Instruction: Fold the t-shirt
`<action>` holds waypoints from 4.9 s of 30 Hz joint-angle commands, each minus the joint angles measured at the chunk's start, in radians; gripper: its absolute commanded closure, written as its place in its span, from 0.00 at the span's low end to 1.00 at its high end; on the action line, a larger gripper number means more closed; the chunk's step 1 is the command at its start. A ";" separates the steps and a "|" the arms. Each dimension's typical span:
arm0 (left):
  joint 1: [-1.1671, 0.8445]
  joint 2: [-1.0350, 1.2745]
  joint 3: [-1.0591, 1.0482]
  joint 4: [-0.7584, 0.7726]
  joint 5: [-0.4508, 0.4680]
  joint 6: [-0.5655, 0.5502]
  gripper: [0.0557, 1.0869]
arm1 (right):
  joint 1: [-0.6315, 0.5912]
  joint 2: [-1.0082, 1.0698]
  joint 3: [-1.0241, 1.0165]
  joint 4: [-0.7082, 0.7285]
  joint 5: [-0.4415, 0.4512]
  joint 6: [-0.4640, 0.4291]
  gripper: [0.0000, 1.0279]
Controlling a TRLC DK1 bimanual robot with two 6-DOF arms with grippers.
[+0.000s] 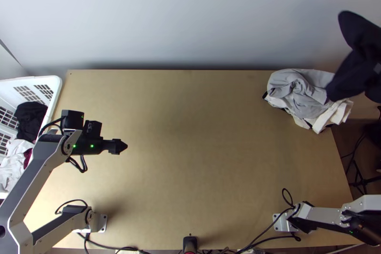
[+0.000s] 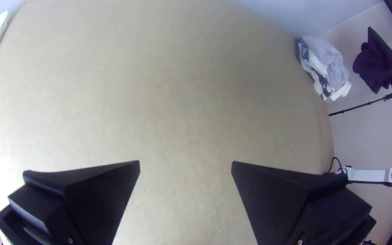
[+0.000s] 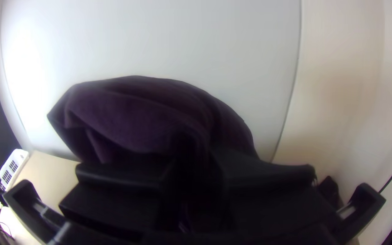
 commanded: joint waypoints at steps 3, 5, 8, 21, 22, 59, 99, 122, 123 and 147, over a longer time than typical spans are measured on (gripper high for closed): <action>0.007 -0.011 -0.033 0.002 -0.003 0.006 0.05 | -0.094 0.065 -0.198 0.185 -0.027 -0.056 0.97; 0.020 -0.017 -0.038 -0.003 -0.003 0.015 0.05 | -0.050 0.128 -0.215 0.214 0.010 -0.055 0.97; 0.052 -0.026 -0.039 -0.021 -0.003 0.046 0.05 | 0.029 0.231 -0.206 0.234 0.056 -0.039 0.97; 0.199 -0.060 -0.055 -0.090 0.000 0.170 0.05 | 0.351 0.408 -0.244 0.287 0.220 0.004 0.97; 0.199 -0.063 -0.059 -0.089 0.000 0.170 0.05 | 0.357 0.414 -0.267 0.287 0.221 -0.003 0.97; 0.101 -0.071 -0.133 0.054 0.016 0.020 0.05 | 0.368 0.369 -0.296 0.366 0.258 0.074 0.03; 0.095 -0.503 -0.041 0.250 -0.362 0.020 0.05 | 0.648 -0.235 -0.732 0.479 0.333 0.097 0.03; 0.311 -1.115 -0.504 0.539 -0.409 0.040 0.05 | 0.837 -1.410 -1.755 0.700 0.603 0.030 0.03; 0.310 -1.118 -0.546 0.569 -0.405 0.011 0.05 | 0.834 -1.390 -1.749 0.723 0.611 0.050 0.03; 0.273 -1.117 -0.612 0.349 -0.405 -0.055 0.05 | 0.826 -1.398 -1.753 0.522 0.616 0.117 0.03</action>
